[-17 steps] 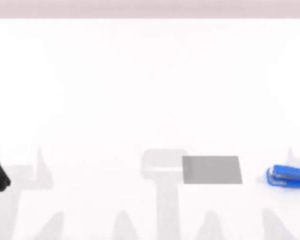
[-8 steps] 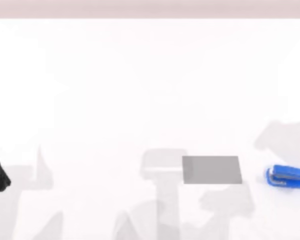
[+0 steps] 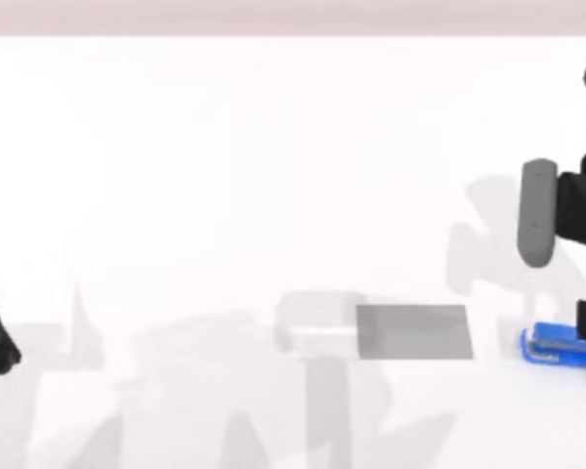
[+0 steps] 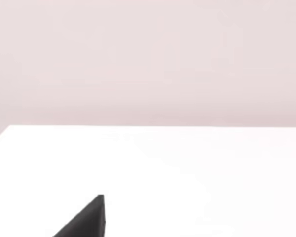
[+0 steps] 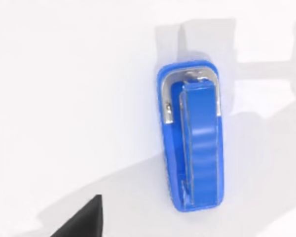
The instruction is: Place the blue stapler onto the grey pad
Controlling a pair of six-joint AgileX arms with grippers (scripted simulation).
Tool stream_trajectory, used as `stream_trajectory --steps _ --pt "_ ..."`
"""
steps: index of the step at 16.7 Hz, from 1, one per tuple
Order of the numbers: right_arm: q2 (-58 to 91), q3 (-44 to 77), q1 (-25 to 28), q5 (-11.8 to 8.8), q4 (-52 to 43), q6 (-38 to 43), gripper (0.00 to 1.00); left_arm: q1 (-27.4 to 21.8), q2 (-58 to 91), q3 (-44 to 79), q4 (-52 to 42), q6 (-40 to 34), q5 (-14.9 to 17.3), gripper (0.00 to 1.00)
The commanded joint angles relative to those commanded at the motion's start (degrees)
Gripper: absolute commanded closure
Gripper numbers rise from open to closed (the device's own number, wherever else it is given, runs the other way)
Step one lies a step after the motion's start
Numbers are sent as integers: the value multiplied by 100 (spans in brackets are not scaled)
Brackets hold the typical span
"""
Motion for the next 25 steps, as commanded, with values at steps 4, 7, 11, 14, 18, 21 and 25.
stream_trajectory --steps 4,7,11,14,18,21,25 --pt "726 604 150 -8 -482 -504 0 0 0 0 0 0 0 0" --pt "772 644 159 -9 -512 -537 0 0 0 0 0 0 0 0" --pt "792 558 140 -9 -409 -535 0 0 0 0 0 0 0 0" --pt "997 207 159 -9 138 -533 0 0 0 0 0 0 0 0" --pt "1398 -442 170 -7 1234 -511 0 0 0 0 0 0 0 0" --pt "1595 -760 179 -7 1720 -505 0 0 0 0 0 0 0 0" --pt "1612 -789 179 -7 1761 -504 0 0 0 0 0 0 0 0"
